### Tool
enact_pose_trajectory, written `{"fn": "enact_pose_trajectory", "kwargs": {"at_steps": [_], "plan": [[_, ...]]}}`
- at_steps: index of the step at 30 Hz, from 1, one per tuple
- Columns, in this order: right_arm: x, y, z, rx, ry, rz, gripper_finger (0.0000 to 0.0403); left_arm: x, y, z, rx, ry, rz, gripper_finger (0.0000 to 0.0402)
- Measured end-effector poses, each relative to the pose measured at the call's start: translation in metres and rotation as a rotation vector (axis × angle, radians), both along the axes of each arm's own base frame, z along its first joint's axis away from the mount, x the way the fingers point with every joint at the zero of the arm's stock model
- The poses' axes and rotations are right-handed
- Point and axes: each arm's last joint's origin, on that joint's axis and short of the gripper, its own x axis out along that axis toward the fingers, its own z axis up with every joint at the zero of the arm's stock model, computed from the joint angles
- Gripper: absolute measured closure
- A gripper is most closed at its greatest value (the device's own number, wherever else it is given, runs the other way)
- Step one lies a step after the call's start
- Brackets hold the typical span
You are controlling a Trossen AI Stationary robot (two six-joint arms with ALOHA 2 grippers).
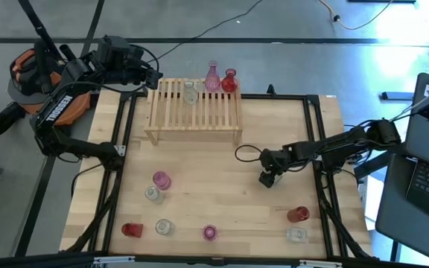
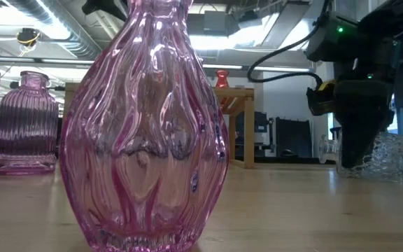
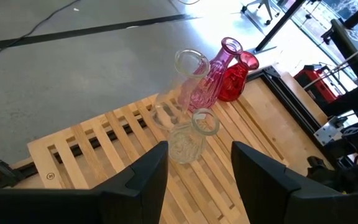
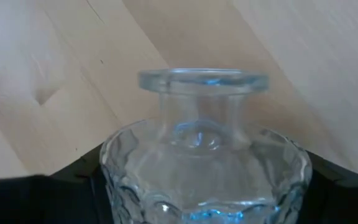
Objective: Sort vases onto shelf
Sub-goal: Put the transparent vase on the shelf aligned with the other transparent vases on the right
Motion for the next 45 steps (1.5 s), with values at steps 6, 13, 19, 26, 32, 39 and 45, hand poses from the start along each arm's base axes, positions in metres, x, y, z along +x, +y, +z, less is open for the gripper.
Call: {"fn": "enact_pose_trajectory", "kwargs": {"at_steps": [6,13,19,26,32,39,45], "plan": [[0.003,-0.001,0.010,-0.039,-0.050,-0.020,0.0114,0.000,0.000,0.000,0.000,0.001,0.001,0.0233],[0.027,-0.004,0.050,-0.192,-0.311,-0.037,0.0116,0.000,0.000,0.000,0.000,0.000,0.000,0.0233],[0.055,-0.003,0.102,-0.335,-0.708,0.067,0.0116,0.000,0.000,0.000,0.000,0.000,0.000,0.0233],[0.074,-0.015,0.152,-0.509,-1.105,0.126,0.0116,0.000,0.000,0.000,0.000,0.000,0.000,0.0233],[0.091,-0.062,0.146,-0.571,-1.229,0.104,0.0116,0.000,0.000,0.000,0.000,0.000,0.000,0.0233],[0.137,-0.097,0.142,-0.573,-1.406,0.169,0.0116,0.000,0.000,0.000,0.000,0.000,0.000,0.0233],[0.197,-0.111,0.141,-0.644,-1.432,0.282,0.0116,0.000,0.000,0.000,0.000,0.000,0.000,0.0233]]}}
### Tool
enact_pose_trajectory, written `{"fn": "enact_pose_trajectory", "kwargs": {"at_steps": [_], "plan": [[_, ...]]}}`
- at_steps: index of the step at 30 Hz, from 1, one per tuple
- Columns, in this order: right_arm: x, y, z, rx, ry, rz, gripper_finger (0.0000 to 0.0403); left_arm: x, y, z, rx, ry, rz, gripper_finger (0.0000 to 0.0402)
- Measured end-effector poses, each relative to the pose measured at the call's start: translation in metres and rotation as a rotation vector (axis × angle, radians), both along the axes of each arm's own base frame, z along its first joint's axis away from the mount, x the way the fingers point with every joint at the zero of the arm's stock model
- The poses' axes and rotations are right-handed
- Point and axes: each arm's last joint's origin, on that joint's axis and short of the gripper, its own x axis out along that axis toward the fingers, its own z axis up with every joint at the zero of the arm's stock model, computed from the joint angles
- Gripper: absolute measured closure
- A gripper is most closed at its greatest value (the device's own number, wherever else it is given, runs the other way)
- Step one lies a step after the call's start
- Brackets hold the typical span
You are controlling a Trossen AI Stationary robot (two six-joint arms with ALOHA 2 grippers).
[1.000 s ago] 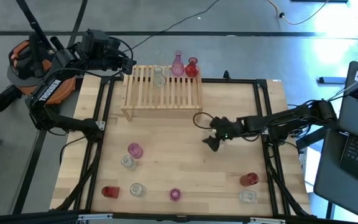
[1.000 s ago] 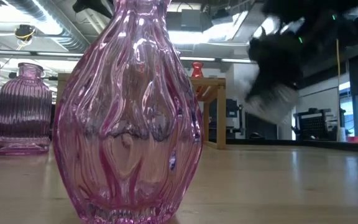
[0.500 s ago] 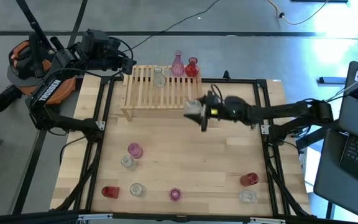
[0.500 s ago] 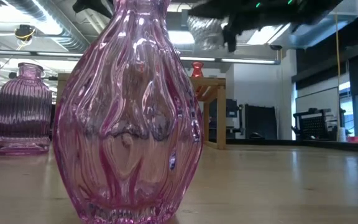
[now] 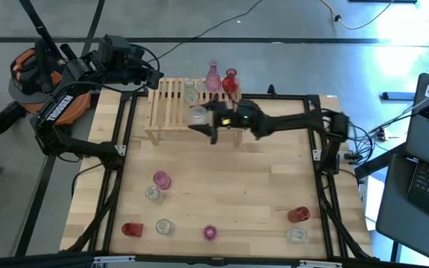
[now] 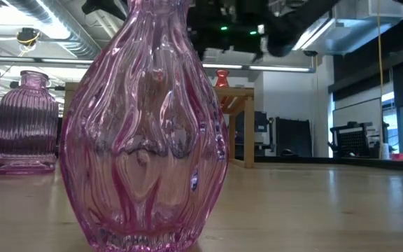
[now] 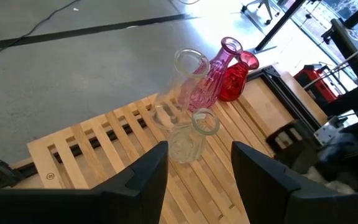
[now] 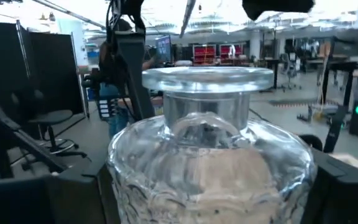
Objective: Sort vases onto shelf
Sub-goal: Put the transparent vase on the shelf aligned with the other transparent vases on the right
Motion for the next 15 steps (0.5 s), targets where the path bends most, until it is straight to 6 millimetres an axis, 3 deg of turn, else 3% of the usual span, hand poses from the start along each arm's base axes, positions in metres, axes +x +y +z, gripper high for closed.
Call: {"fn": "enact_pose_trajectory", "kwargs": {"at_steps": [6,15], "plan": [[0.034,-0.010,-0.014,-0.006,0.003,-0.123,0.0116,0.000,0.000,0.000,0.000,0.000,0.000,0.0233],[0.039,-0.012,-0.026,-0.003,0.077,-0.260,0.0116,0.000,0.000,0.000,0.000,0.000,0.000,0.0233]]}}
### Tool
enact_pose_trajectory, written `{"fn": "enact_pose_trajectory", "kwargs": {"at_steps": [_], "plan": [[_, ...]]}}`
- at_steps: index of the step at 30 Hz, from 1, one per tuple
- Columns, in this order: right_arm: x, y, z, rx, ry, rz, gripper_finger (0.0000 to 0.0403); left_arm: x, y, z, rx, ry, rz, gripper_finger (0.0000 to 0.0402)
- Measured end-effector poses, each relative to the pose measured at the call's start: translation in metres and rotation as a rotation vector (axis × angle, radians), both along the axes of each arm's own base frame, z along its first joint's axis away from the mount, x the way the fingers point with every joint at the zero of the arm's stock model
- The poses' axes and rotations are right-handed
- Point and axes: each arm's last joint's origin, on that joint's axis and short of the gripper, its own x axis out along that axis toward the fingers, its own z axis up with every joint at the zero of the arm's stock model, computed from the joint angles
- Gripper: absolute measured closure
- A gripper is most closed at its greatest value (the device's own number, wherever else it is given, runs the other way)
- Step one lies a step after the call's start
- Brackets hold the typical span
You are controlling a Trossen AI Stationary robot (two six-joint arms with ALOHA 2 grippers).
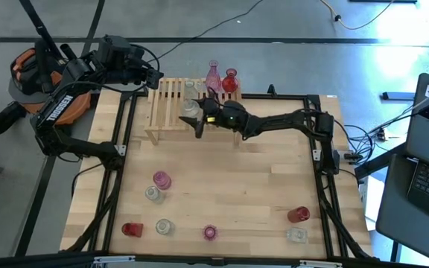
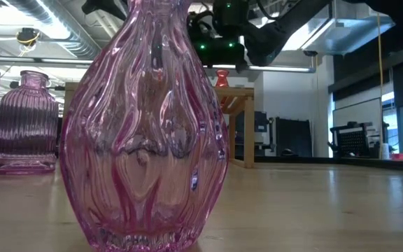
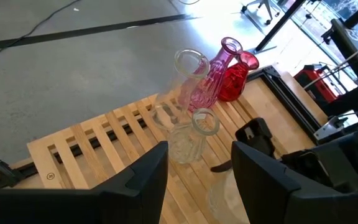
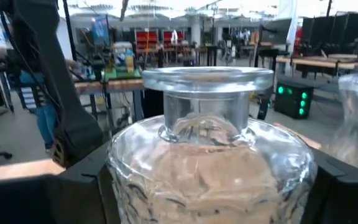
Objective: Sort vases onto shelf
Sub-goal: Put the transparent vase on the shelf aligned with the other transparent vases on the right
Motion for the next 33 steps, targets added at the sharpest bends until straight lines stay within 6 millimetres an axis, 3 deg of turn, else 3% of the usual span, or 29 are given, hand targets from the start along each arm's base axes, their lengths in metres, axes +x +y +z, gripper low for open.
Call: {"fn": "enact_pose_trajectory", "kwargs": {"at_steps": [5,11,20,33], "plan": [[0.000,-0.001,-0.006,0.017,0.063,-0.039,0.0116,0.000,0.000,0.000,0.000,0.000,0.000,0.0233],[0.000,-0.002,-0.010,0.027,0.102,-0.082,0.0079,0.000,0.000,0.000,0.000,0.000,0.000,0.0233],[0.000,-0.003,-0.009,0.004,0.103,-0.086,0.0102,0.000,0.000,0.000,0.000,0.000,0.000,0.0233],[0.010,-0.007,0.011,-0.056,0.231,-0.146,0.0061,0.000,0.000,0.000,0.000,0.000,0.000,0.0233]]}}
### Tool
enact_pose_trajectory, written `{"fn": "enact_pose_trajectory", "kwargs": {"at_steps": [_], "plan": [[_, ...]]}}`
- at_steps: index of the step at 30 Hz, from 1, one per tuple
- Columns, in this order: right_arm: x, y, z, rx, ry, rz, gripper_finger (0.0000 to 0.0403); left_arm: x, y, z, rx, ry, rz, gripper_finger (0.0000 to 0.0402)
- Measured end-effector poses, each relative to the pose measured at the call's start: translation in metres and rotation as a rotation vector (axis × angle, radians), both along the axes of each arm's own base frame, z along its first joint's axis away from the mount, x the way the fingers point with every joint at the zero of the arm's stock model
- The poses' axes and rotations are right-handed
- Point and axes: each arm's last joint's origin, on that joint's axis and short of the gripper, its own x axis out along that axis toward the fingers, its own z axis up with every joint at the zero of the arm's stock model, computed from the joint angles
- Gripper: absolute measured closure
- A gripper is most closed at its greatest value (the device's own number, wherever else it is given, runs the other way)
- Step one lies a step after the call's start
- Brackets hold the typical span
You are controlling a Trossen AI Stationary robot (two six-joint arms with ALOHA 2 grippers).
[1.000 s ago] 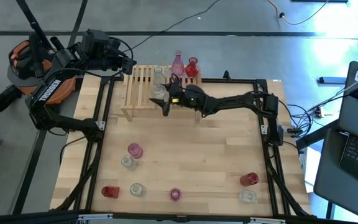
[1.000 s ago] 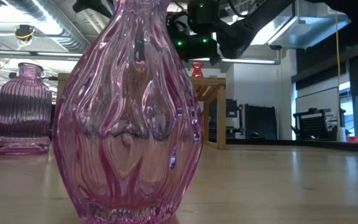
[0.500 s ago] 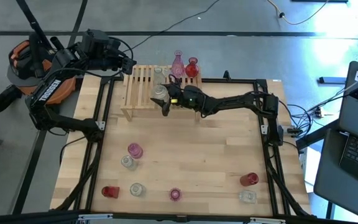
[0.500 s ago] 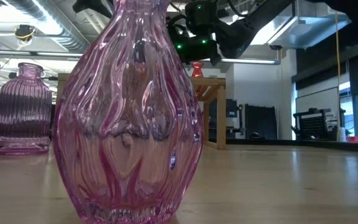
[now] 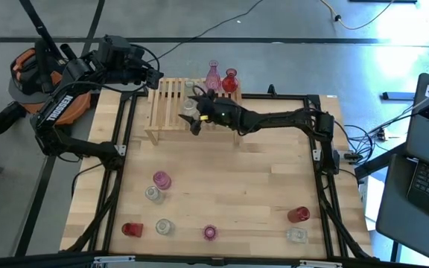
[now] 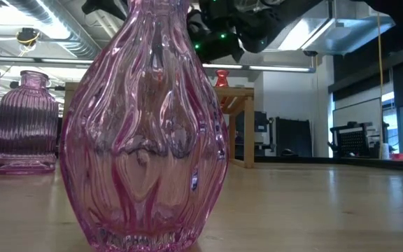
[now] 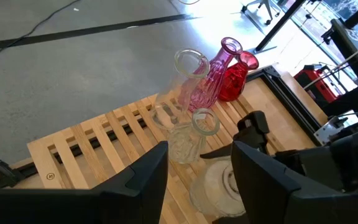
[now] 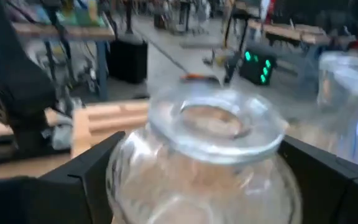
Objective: Sort vases onto shelf
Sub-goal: Put the transparent vase on the shelf aligned with the other transparent vases on the right, then put the red vase on the shelf aligned with the other red vase
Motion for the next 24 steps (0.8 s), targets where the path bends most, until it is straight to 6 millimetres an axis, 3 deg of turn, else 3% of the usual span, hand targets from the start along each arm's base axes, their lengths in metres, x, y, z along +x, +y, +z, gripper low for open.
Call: {"fn": "enact_pose_trajectory", "kwargs": {"at_steps": [8,16,24], "plan": [[0.002,-0.001,0.013,-0.044,0.028,-0.026,0.0060,0.000,0.000,0.000,0.000,0.000,0.000,0.0233],[-0.009,0.000,0.049,-0.122,-0.034,-0.084,0.0060,0.000,0.000,0.000,0.000,0.000,0.000,0.0233],[-0.041,0.009,0.108,-0.168,-0.141,-0.010,0.0061,0.000,0.000,0.000,0.000,0.000,0.000,0.0233]]}}
